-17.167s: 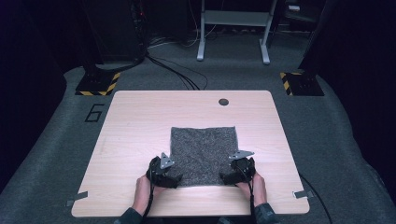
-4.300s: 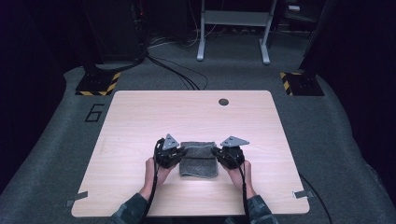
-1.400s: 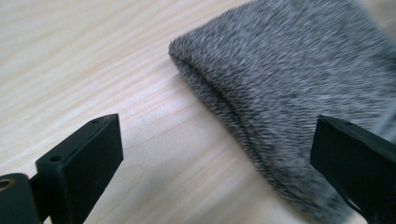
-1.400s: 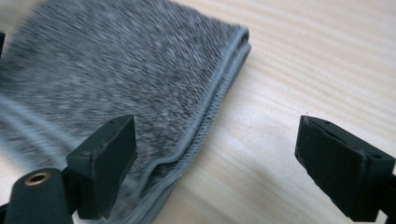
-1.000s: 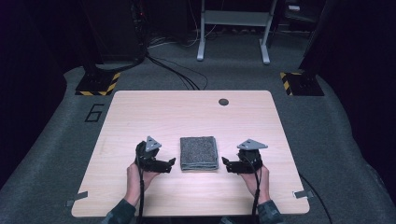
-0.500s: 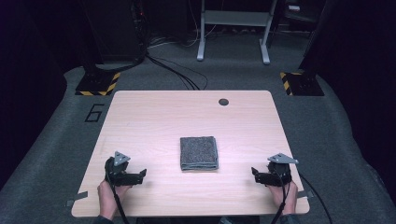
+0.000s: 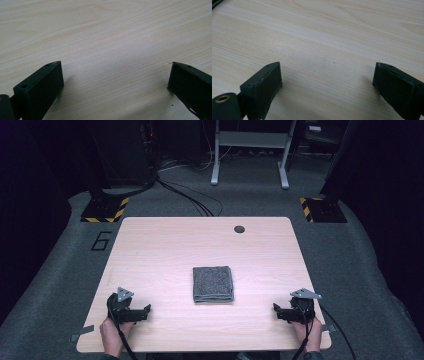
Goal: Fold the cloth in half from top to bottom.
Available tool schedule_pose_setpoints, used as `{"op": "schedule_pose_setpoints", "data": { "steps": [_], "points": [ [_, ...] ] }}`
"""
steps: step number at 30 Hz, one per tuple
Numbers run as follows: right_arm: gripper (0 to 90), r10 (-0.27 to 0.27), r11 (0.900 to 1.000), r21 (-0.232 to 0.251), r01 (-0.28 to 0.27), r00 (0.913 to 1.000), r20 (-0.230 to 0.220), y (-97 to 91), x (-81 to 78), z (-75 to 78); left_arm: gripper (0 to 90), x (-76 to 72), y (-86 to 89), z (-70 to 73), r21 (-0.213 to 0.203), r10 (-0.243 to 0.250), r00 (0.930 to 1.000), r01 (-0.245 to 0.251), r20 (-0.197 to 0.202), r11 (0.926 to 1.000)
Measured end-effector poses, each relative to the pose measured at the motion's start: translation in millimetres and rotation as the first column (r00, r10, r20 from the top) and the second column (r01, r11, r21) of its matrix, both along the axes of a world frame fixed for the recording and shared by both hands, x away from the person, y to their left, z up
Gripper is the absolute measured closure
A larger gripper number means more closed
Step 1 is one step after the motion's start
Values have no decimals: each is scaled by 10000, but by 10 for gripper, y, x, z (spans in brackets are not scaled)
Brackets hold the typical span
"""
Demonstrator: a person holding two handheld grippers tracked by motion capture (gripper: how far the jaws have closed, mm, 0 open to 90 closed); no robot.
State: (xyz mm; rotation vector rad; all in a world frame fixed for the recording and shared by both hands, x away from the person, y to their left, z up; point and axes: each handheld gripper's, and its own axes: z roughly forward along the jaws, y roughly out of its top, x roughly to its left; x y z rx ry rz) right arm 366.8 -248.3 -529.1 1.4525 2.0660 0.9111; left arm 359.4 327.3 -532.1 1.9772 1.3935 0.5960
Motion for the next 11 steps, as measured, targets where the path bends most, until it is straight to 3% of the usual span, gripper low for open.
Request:
{"op": "schedule_pose_setpoints", "data": {
  "steps": [11],
  "points": [
    [59,104,9999,-118,-104,9999,-10,-12,20,-5,0,12,-14,-4,-26,263,9996,-262,48,9997]
  ]
}}
